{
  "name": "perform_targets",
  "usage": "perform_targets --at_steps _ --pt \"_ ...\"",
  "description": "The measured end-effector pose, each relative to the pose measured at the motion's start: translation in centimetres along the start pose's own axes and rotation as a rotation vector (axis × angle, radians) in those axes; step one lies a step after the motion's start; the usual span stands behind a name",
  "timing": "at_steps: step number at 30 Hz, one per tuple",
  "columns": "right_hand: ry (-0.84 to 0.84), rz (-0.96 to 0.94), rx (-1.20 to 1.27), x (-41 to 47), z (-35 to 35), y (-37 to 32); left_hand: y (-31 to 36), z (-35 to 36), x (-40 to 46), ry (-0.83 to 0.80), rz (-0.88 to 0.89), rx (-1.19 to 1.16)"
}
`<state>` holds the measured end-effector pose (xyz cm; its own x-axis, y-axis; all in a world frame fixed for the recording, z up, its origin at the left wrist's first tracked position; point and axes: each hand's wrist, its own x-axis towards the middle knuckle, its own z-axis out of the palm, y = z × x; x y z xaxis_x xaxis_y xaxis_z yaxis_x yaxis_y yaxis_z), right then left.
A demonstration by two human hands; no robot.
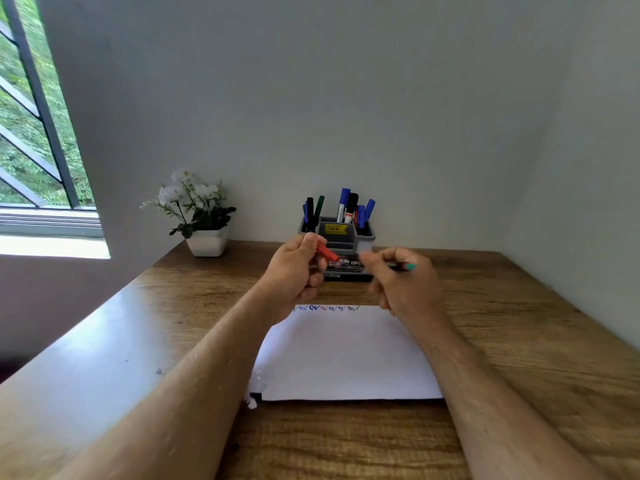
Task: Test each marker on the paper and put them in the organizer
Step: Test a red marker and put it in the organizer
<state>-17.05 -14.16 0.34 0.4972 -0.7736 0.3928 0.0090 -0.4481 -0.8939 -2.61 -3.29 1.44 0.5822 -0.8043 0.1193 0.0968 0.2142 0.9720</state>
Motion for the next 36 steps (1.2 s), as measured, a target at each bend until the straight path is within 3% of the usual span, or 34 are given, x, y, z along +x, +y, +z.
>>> perform_targets --at_steps 3,9,14,20,36 --pt "0.020 0.062 0.024 -0.5 -0.5 -0.1 -0.6 0.7 -0.2 0.026 0.021 0.098" --pt "-0.118 0.219 0.026 -0.8 -0.8 0.6 -2.7 1.6 -0.5 0.040 0.134 0.397" --pt "-0.175 0.225 -0.091 -0.6 -0.8 1.3 -3.6 1.5 -0.1 0.051 0.107 0.382" --pt "-0.101 0.134 -0.303 -0.3 -0.4 1.4 -3.9 1.3 0.4 0.060 0.062 0.341" --pt "-0.125 0.113 -0.328 -0.2 -0.3 1.6 -4.0 1.4 0.8 0.085 0.015 0.340"
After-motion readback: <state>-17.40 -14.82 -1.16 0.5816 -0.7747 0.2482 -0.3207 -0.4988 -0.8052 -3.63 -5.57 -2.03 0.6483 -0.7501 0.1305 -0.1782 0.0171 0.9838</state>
